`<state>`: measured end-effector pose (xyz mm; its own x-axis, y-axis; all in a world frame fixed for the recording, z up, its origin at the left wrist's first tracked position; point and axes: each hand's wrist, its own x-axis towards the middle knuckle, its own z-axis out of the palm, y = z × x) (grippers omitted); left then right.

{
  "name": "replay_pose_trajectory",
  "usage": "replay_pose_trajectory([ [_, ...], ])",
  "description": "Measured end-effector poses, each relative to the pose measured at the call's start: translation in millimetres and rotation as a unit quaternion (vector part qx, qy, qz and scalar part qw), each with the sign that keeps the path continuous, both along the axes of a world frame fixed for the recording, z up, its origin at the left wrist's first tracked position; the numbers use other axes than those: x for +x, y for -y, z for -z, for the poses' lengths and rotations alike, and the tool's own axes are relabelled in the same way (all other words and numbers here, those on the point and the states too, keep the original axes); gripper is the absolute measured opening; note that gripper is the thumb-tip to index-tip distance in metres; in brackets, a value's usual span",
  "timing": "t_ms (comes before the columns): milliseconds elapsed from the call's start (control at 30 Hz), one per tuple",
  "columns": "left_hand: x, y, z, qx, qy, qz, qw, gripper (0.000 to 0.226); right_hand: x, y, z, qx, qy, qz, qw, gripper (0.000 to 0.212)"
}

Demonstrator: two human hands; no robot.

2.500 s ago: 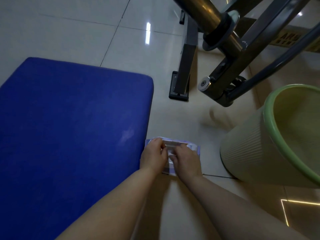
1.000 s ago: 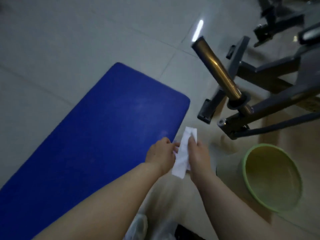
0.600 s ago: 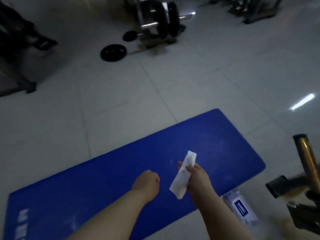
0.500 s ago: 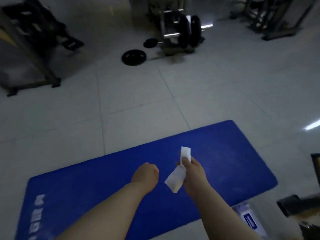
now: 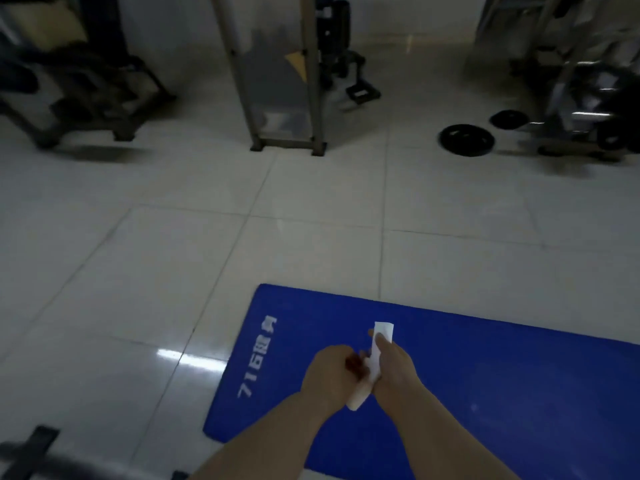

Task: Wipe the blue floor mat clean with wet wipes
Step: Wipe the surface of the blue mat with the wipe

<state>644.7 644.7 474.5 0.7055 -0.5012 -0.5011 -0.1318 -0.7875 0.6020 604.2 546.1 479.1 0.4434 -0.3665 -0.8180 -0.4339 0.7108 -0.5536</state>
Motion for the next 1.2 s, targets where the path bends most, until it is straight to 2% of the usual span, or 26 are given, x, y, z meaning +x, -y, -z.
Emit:
replay_pose_trajectory([
  [167, 52, -63, 42, 0.020, 0.051, -0.112, 0.992, 0.027, 60, -52, 28, 0.006, -0.027, -0.104, 0.994, 0.026],
  [267, 93, -77, 66, 0.005, 0.080, -0.193, 0.978, 0.018, 94, -60, 55, -0.034, -0.015, -0.181, 0.983, 0.027],
  [367, 135, -89, 96, -0.002, 0.094, -0.228, 0.969, 0.016, 127, -69, 88, -0.073, -0.015, -0.230, 0.970, 0.027],
  [500, 173, -109, 145, -0.009, 0.080, -0.221, 0.972, 0.011, 155, -93, 138, -0.043, 0.015, -0.197, 0.979, 0.008],
  [633, 207, -149, 217, -0.010, 0.089, -0.213, 0.973, 0.013, 172, -127, 194, 0.027, 0.032, -0.125, 0.991, 0.028],
  [900, 260, -231, 377, 0.111, 0.069, -0.097, 0.987, 0.018, 221, -182, 305, 0.107, 0.058, -0.006, 0.993, 0.036],
  [1067, 284, -242, 475, 0.112, 0.077, -0.090, 0.987, 0.017, 263, -191, 403, 0.066, 0.052, 0.011, 0.996, 0.019],
  [1200, 316, -240, 562, 0.096, 0.112, -0.052, 0.988, 0.017, 288, -194, 489, 0.097, 0.064, 0.046, 0.992, 0.013],
])
